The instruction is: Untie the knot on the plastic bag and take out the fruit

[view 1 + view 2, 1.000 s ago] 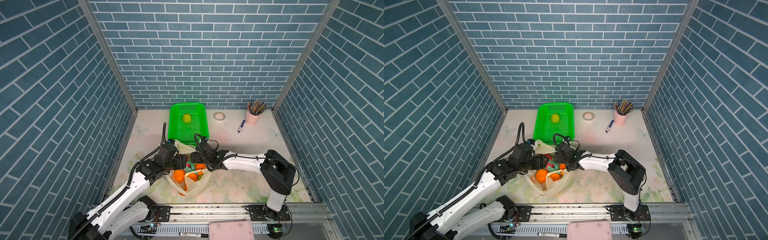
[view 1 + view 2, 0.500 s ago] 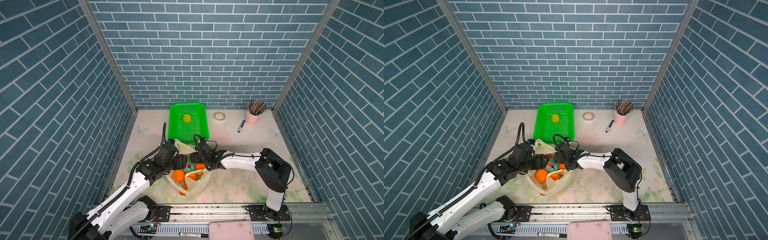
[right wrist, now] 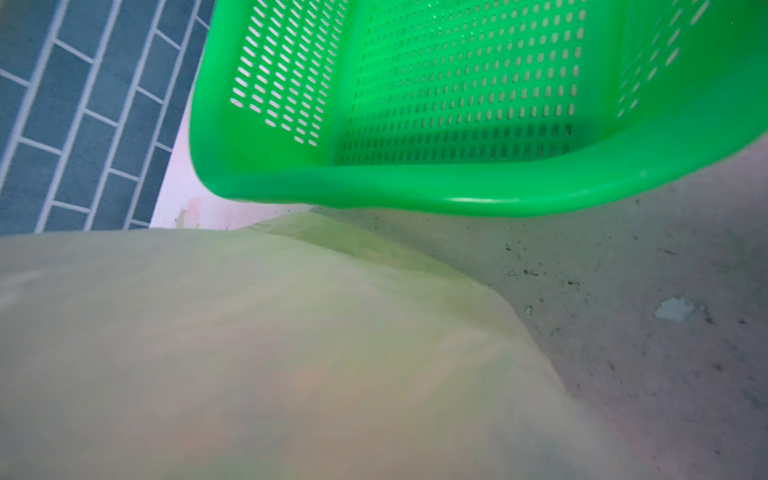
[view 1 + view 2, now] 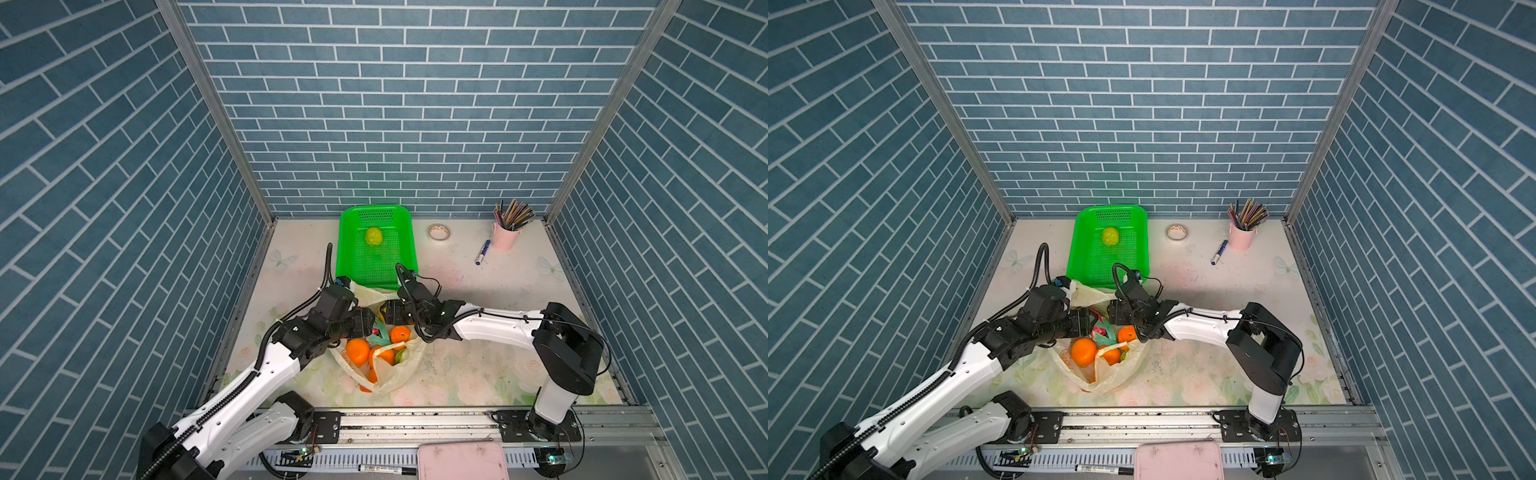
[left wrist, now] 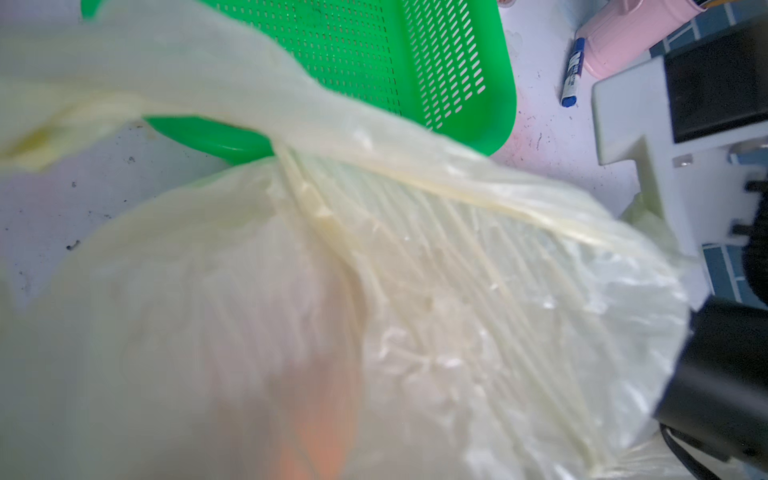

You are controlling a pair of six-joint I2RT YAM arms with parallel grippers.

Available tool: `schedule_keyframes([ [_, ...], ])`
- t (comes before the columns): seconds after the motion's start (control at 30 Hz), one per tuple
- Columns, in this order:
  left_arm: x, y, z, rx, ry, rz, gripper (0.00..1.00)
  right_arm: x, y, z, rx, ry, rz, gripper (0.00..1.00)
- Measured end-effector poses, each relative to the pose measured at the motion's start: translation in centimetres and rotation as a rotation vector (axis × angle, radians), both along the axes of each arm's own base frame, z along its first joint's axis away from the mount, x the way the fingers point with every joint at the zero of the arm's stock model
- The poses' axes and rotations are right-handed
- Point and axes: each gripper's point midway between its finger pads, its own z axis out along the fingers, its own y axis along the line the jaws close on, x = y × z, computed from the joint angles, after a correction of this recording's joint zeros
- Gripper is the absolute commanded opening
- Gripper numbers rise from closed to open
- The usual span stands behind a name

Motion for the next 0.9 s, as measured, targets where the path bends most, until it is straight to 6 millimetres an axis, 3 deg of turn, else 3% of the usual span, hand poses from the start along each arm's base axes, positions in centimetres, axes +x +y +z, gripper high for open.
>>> schedule_keyframes([
  [0.43, 1.6, -1.0, 3.6, -0.071, -0.093, 0.009, 0.73, -4.4, -1.6, 3.5, 0.057, -0.149, 0.187, 0.54],
  [0.7, 2.3, -1.3, 3.6, -0.065, -0.087, 0.02, 0.73, -7.6, -1.5, 5.9, 0.112, -0.231, 0.337, 0.53],
  [0.9, 2.5, -1.2, 3.9, -0.063, -0.093, 0.028, 0.74, -9.6, -0.8, 9.3, 0.21, -0.287, 0.442, 0.53],
])
